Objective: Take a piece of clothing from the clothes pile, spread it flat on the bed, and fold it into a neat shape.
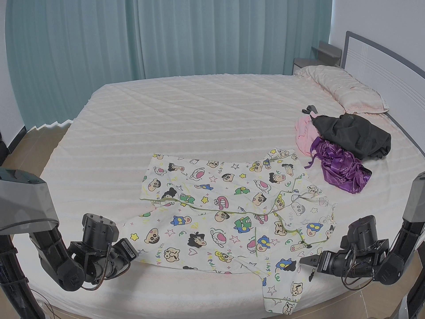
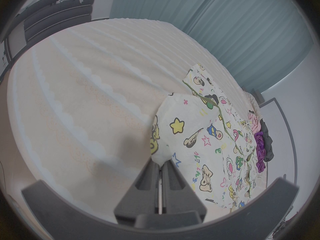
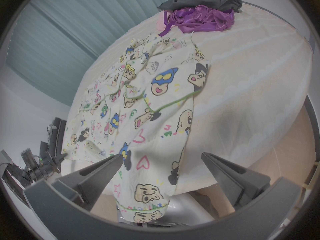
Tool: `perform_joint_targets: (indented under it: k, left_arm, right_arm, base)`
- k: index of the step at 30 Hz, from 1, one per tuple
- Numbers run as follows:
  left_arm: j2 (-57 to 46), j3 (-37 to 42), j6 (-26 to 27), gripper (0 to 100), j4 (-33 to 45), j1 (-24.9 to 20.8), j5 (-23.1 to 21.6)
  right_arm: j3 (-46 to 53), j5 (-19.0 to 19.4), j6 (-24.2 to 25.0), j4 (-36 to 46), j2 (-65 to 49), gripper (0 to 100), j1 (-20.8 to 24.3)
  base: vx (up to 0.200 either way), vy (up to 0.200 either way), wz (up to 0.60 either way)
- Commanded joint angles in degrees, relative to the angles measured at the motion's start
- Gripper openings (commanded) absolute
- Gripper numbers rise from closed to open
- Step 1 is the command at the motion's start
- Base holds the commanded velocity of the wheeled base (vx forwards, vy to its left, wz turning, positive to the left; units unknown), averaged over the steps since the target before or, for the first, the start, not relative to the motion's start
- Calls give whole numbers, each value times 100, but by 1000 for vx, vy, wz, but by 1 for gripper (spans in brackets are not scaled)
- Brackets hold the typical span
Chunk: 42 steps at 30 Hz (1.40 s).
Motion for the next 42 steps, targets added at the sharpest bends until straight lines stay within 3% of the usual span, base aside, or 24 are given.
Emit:
perform_joint_targets:
  k: [1, 2, 3, 6, 16, 22, 32, 33, 42]
  left_arm:
    - [-128, 6, 3, 0, -16, 36, 8]
    - [-128, 6, 3, 0, -7, 36, 8]
    - [-128, 6, 3, 0, -16, 45, -1]
    - [-119, 6, 3, 0, -7, 62, -10]
    - [-75, 15, 11, 0, -16, 97, -19]
    - [-14, 23, 11, 0, -16, 89, -27]
    - [30, 23, 3, 0, -25, 89, -45]
    - [30, 23, 3, 0, -25, 89, -45]
    - [56, 23, 3, 0, -33, 80, -71]
  right_arm:
    - [-230, -45, -257, -24, 685, 100, -9]
    - [-274, -115, -362, -32, 826, 100, 0]
    - [-326, -220, -477, -41, 949, 0, 0]
    - [-476, -379, -591, -217, 1160, 0, -18]
    - [-608, -387, -652, -964, 1186, 0, -396]
    - [-1047, -379, -872, -999, 1169, 0, -677]
    - [-1575, -352, -1171, -938, 1169, 0, -756]
    - [-1592, -344, -1180, -929, 1186, 100, -783]
    - [-1144, -185, -1277, -744, 1011, 100, -1099]
  base:
    - [0, 0, 0]
    - [0, 0, 0]
    - [0, 0, 0]
    - [0, 0, 0]
    - [0, 0, 0]
    - [0, 0, 0]
    - [0, 0, 0]
    - [0, 0, 0]
    - [0, 0, 0]
